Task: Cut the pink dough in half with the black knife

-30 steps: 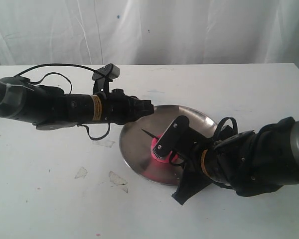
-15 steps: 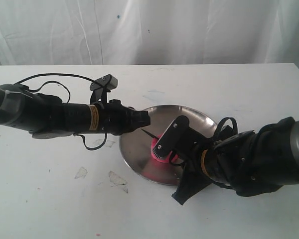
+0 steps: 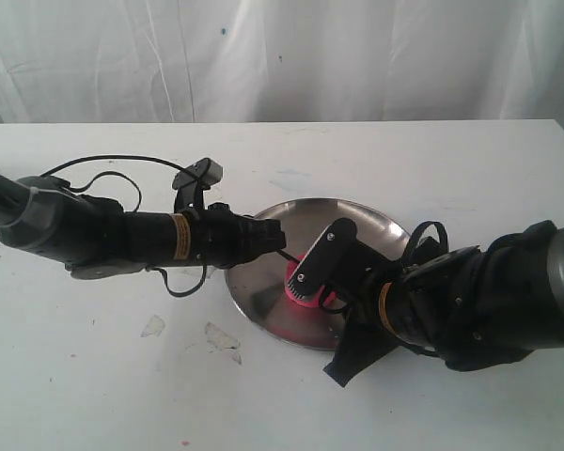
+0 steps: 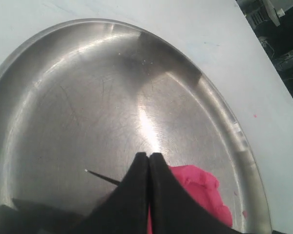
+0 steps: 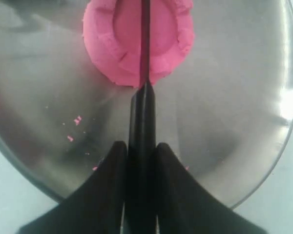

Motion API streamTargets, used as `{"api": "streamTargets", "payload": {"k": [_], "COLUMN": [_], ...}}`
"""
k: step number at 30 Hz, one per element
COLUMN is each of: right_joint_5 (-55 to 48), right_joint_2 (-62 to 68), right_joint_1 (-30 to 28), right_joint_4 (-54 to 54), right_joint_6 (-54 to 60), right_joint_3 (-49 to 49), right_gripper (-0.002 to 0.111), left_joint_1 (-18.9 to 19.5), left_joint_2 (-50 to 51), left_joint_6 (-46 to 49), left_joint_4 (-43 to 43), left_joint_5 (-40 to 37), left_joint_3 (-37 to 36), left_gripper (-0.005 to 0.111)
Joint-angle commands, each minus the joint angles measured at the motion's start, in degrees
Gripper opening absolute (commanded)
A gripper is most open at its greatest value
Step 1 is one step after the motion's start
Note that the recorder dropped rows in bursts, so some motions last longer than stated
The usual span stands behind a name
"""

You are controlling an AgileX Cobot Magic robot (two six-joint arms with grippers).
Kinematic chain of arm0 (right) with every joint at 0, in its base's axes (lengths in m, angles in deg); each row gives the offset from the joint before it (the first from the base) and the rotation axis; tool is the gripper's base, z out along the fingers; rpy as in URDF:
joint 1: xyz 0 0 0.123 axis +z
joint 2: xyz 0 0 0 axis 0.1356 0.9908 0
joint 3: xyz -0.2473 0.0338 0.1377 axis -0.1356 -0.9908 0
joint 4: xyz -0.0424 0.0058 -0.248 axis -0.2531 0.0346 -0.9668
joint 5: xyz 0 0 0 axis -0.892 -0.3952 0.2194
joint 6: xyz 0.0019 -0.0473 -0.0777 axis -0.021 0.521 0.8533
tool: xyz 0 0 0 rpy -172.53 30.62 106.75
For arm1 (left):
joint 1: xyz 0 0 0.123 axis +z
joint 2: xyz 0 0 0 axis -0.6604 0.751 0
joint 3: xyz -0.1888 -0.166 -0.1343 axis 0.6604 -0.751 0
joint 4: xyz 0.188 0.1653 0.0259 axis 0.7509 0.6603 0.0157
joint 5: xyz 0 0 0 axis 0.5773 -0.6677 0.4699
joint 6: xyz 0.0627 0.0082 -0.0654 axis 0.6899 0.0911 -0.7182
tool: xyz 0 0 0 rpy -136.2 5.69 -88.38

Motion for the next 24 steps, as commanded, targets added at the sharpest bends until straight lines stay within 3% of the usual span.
{"api": "streamTargets", "payload": {"k": [1,24], "right_joint_5": [0.1,0.1], "right_joint_2": [0.1,0.1], "right_joint_1": [0.0,0.0], "right_joint_4": [-0.4,0.5], "right_joint_6": [-0.2,-0.2], "right_joint_3": [0.1,-0.2], "right_gripper": [0.0,0.0], "left_joint_1": [-0.3,-0.3], "left_joint_2": [1.3,3.2], "left_joint_6": [0.9,0.9], "left_joint_4": [-0.4,-0.2], "left_joint_5": [-0.2,1.5], "left_joint_3": [-0.3,0.0], "left_gripper": [0.0,0.0]}}
